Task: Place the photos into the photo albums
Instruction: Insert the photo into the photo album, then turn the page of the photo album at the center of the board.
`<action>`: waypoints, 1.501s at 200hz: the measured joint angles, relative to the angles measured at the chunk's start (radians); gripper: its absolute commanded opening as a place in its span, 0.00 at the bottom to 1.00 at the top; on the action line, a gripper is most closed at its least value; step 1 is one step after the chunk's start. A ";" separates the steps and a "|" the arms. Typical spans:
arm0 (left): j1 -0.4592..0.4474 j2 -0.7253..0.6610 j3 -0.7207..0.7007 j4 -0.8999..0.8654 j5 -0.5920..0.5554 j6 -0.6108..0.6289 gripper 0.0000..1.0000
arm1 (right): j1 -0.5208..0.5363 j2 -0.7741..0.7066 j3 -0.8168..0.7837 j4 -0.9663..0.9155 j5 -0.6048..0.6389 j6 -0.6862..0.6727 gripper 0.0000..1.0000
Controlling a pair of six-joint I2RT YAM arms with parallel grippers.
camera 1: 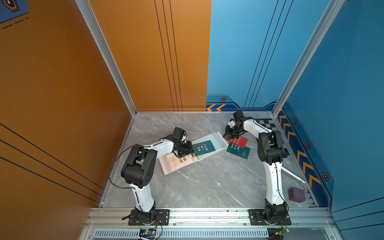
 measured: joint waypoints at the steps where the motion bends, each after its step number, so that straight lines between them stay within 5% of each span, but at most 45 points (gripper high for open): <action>1: 0.000 0.002 0.001 0.000 0.000 0.000 0.07 | 0.000 0.000 0.000 0.000 0.000 0.000 0.16; 60: -0.016 0.048 0.043 -0.003 0.000 0.000 0.08 | 0.001 0.000 0.004 -0.010 -0.013 -0.006 0.16; 111: -0.032 0.047 0.055 -0.003 0.016 0.006 0.24 | 0.010 -0.012 0.000 -0.016 -0.049 -0.017 0.16; 202: 0.028 -0.203 0.024 -0.085 0.007 0.027 0.26 | 0.052 -0.096 -0.026 -0.018 -0.105 -0.021 0.16; 300: -0.071 0.079 0.200 -0.096 0.007 0.028 0.17 | 0.084 -0.094 -0.042 -0.018 -0.133 -0.022 0.18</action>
